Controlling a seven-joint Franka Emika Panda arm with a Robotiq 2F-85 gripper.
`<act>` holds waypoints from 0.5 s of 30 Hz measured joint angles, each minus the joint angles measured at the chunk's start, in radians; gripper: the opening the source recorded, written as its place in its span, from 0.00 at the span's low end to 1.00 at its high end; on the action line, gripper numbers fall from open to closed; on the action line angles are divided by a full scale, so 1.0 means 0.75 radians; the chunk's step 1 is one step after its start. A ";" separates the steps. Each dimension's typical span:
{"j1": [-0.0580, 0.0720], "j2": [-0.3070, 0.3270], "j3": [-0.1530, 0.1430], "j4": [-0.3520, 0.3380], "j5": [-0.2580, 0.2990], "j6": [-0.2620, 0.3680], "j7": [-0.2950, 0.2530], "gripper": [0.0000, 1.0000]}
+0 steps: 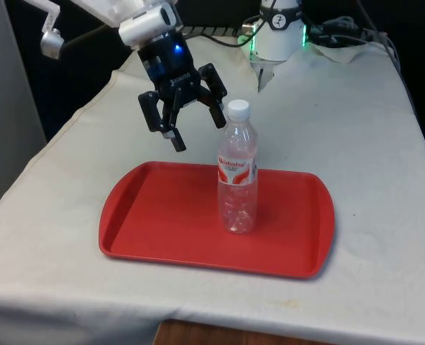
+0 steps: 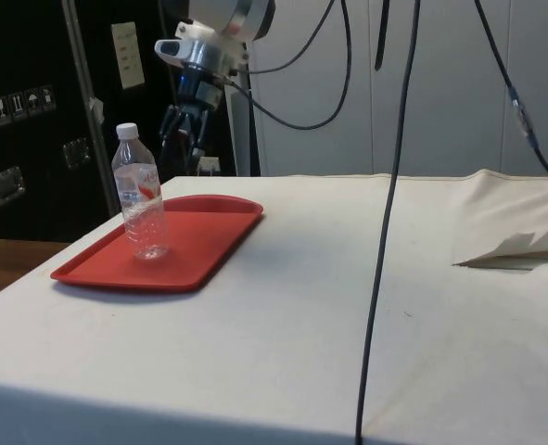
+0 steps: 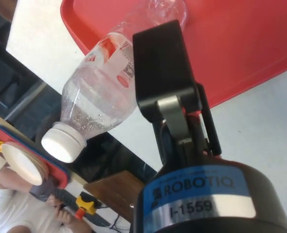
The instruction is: Place the bottle upright on the tray.
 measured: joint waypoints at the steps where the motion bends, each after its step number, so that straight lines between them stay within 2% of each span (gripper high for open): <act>1: 0.004 0.000 0.000 0.000 -0.004 0.003 0.003 1.00; 3: 0.007 0.000 0.001 0.001 -0.009 0.007 0.007 1.00; 4: 0.015 0.000 0.001 0.004 -0.021 0.016 0.019 1.00; 9: 0.032 0.000 0.001 0.008 -0.072 0.028 0.055 1.00; 15: 0.045 0.000 0.007 0.011 -0.127 0.048 0.095 1.00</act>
